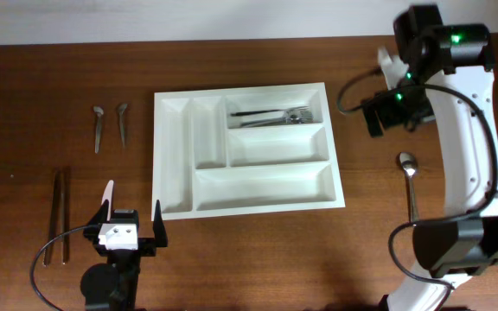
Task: Pack container
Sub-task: 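Move the right gripper back over the spoons at the right side, then lower the right gripper onto the nearer right-side spoon's handle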
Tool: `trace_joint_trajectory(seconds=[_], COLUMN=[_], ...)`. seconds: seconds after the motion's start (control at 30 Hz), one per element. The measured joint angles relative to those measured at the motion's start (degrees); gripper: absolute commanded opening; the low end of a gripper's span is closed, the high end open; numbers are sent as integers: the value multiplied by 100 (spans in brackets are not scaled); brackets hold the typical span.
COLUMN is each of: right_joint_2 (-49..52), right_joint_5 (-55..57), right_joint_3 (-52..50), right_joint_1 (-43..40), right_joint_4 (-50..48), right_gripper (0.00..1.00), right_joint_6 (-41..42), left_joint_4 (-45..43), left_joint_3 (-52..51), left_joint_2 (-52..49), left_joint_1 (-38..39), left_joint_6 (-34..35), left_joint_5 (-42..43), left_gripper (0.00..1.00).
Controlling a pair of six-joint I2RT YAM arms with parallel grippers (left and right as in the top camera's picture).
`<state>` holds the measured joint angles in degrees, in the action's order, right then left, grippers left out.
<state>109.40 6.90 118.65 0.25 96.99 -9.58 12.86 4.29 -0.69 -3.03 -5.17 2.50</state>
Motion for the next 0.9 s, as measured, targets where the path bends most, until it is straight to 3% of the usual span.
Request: trace_joint_trajectory(seconds=[0.33,0.9], right_joint_2=[-2,-7], right_joint_5=[13,-293], right_joint_3=[-2385,-3794], right_joint_1=[-1246,-1659], right_joint_4=[-807,-2887], right_gripper=[99,99], right_joint_6=[-535,-675], left_joint_4=[-2,0], left_joint_3=[0,0], left_joint_2=[0,0], left_joint_1=[0,0], left_joint_6=[0,0], left_joint_5=[2,2], left_gripper=[99,99])
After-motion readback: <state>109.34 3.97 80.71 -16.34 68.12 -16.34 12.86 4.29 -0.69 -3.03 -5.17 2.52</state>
